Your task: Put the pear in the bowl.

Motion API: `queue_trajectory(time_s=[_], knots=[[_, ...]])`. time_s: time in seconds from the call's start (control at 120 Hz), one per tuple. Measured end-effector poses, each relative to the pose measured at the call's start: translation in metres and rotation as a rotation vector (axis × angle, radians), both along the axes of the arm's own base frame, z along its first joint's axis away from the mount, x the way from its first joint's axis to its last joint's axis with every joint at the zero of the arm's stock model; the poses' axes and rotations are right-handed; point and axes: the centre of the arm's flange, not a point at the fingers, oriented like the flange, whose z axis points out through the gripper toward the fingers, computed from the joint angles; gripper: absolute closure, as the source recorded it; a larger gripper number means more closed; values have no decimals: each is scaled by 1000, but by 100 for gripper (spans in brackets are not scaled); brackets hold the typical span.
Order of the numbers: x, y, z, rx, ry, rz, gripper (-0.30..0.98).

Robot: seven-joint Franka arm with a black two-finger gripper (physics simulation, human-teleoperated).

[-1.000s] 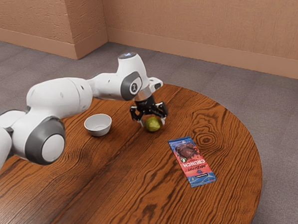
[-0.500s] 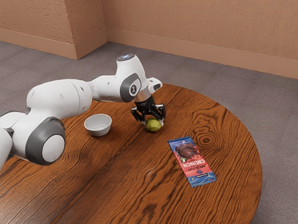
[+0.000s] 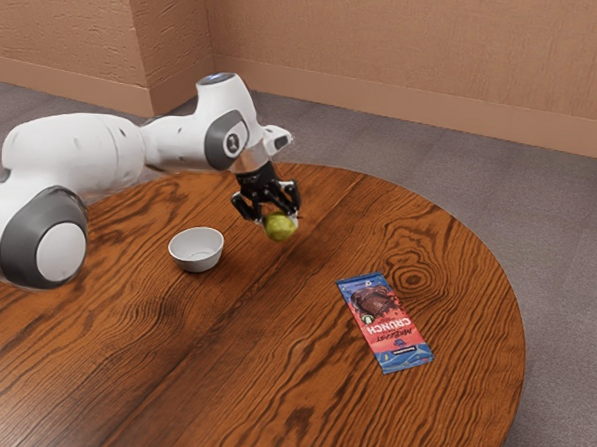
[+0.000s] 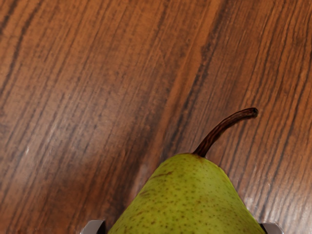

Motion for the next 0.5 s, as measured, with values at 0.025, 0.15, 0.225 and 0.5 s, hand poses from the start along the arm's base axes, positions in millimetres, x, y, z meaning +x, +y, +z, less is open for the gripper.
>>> queue_trajectory(time_s=[0.025,0.15,0.225,0.5], knots=[[-5,10,5,0,5,15,62],[-34,46,27,5,34,72,60],[-56,71,27,8,70,112,59],[-88,126,0,19,150,207,56]])
